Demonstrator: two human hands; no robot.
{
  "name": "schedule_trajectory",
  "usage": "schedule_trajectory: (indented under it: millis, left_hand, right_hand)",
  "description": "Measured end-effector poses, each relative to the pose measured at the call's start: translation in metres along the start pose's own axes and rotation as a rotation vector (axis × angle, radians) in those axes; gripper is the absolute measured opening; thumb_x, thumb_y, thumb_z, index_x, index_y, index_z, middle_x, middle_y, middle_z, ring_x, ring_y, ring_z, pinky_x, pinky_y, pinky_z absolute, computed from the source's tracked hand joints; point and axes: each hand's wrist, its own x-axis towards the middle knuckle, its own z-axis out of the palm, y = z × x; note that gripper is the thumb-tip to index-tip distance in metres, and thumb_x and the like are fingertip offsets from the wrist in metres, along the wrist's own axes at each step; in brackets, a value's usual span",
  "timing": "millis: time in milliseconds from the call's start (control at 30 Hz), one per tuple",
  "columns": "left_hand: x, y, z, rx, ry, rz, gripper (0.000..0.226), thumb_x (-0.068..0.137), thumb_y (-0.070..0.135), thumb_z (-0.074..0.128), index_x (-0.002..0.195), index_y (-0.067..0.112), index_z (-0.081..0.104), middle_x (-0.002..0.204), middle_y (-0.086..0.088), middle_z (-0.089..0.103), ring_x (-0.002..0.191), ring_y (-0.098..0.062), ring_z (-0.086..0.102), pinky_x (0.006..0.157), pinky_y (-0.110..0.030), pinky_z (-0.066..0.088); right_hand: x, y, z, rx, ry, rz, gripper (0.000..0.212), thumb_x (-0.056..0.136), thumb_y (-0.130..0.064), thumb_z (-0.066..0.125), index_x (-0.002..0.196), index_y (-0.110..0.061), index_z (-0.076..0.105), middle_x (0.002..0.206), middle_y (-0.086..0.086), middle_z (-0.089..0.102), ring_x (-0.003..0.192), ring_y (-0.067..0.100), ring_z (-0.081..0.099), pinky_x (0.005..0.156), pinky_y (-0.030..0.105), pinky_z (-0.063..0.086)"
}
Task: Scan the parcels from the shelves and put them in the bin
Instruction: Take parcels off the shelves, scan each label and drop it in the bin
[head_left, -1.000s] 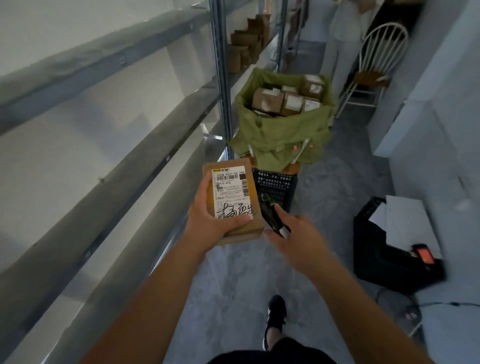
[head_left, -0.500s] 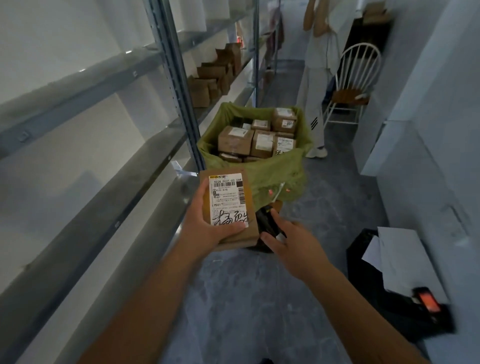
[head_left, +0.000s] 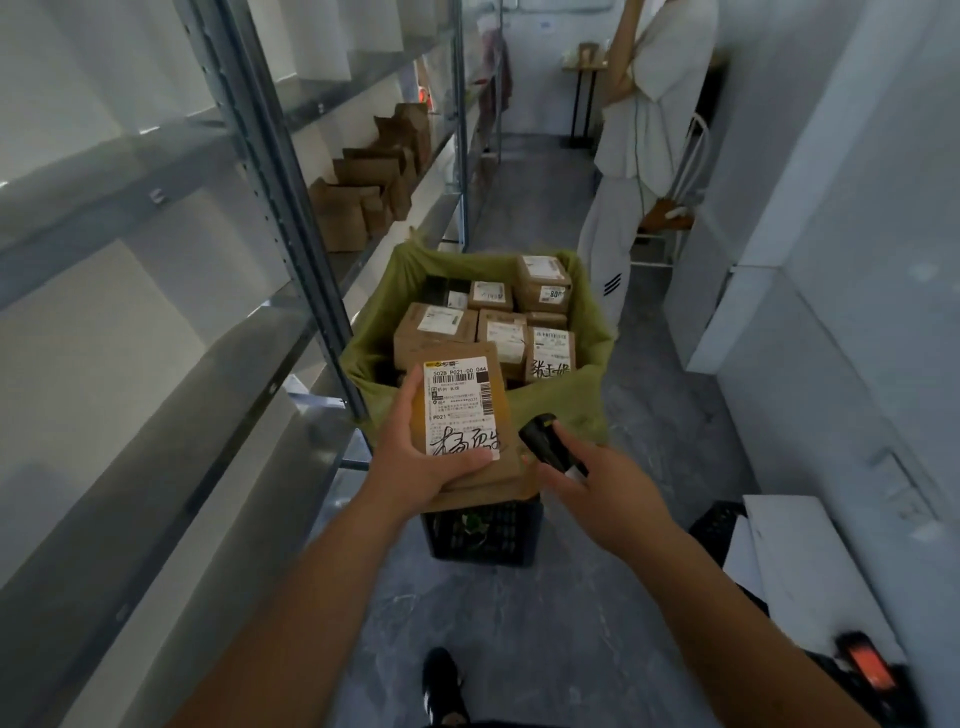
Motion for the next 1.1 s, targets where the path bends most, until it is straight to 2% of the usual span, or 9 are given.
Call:
schedule_trajectory:
  millis: [200,300,500,600,700,767,833,933,1100]
  left_hand:
    - [0.107,-0.012,-0.025,-0.02,-0.106,-0.067,0.132,0.038,0.047,0.105,0.147,0.063,0.031,0.145,0.011,0.056,0.131,-0.015,0.058,0.103,-0.048,0.056]
    - [0.158,-0.014,-0.032,-0.021,-0.152,-0.093,0.127,0.038,0.049,0.106,0.14,0.071,0.034,0.146,0.009,0.055,0.131,-0.018,0.058,0.102,-0.05,0.057]
    - [0.232,-0.006,-0.022,-0.086,-0.206,-0.133,0.121,0.061,0.022,0.102,0.155,0.053,0.03,0.14,0.017,0.049,0.123,-0.007,0.054,0.098,-0.039,0.058]
    - [0.269,-0.008,-0.019,-0.013,-0.19,-0.145,0.122,0.056,0.035,0.103,0.149,0.062,0.029,0.147,0.013,0.048,0.131,-0.016,0.051,0.105,-0.048,0.054]
    - [0.311,-0.008,-0.011,0.033,-0.183,-0.165,0.126,0.045,0.052,0.101,0.145,0.07,0.027,0.15,0.014,0.046,0.133,-0.019,0.05,0.105,-0.051,0.053]
    - [0.339,-0.008,-0.005,0.025,-0.174,-0.196,0.128,0.045,0.051,0.103,0.146,0.07,0.027,0.151,0.012,0.046,0.133,-0.021,0.051,0.106,-0.052,0.052]
    - [0.366,-0.005,0.005,-0.006,-0.163,-0.233,0.125,0.056,0.039,0.103,0.152,0.062,0.026,0.151,0.008,0.048,0.132,-0.021,0.052,0.108,-0.051,0.051]
    - [0.409,0.001,0.02,-0.013,-0.154,-0.299,0.128,0.057,0.034,0.103,0.156,0.056,0.025,0.15,0.006,0.05,0.13,-0.022,0.054,0.108,-0.05,0.051]
    - [0.471,0.002,0.046,0.017,-0.14,-0.393,0.142,0.029,0.057,0.104,0.149,0.064,0.029,0.147,0.008,0.053,0.128,-0.026,0.057,0.103,-0.055,0.053]
  right_hand:
    - [0.088,-0.023,0.011,-0.073,0.044,0.086,0.071,0.095,-0.067,0.054,0.158,-0.046,0.031,0.13,0.002,0.06,0.108,0.019,0.061,0.085,0.035,0.052]
    - [0.122,-0.031,0.017,-0.05,0.074,0.13,0.071,0.094,-0.067,0.054,0.158,-0.046,0.031,0.127,0.002,0.062,0.102,0.017,0.062,0.085,0.036,0.055]
    - [0.18,-0.038,0.012,-0.013,0.072,0.201,0.072,0.094,-0.066,0.058,0.158,-0.043,0.035,0.131,0.001,0.061,0.104,0.019,0.063,0.086,0.042,0.058]
    - [0.212,-0.04,0.003,0.025,0.061,0.219,0.071,0.095,-0.061,0.061,0.158,-0.041,0.036,0.129,-0.001,0.059,0.101,0.014,0.059,0.08,0.032,0.053]
    - [0.249,-0.036,-0.006,0.03,0.063,0.208,0.07,0.095,-0.061,0.06,0.158,-0.041,0.037,0.129,-0.003,0.061,0.098,0.012,0.06,0.075,0.029,0.052]
    - [0.276,-0.03,-0.011,0.048,0.044,0.199,0.068,0.095,-0.061,0.06,0.157,-0.042,0.038,0.127,-0.005,0.064,0.091,0.01,0.063,0.068,0.026,0.052]
    - [0.3,-0.026,-0.018,0.08,0.016,0.186,0.068,0.096,-0.059,0.061,0.157,-0.042,0.037,0.12,-0.008,0.066,0.08,0.007,0.065,0.06,0.023,0.05]
    - [0.333,-0.016,-0.032,0.121,0.008,0.176,0.07,0.095,-0.059,0.063,0.157,-0.042,0.036,0.122,-0.01,0.066,0.076,0.008,0.067,0.064,0.032,0.06]
    - [0.395,-0.002,-0.052,0.106,-0.026,0.164,0.069,0.095,-0.059,0.063,0.157,-0.04,0.039,0.136,-0.009,0.062,0.081,0.004,0.065,0.068,0.029,0.057]
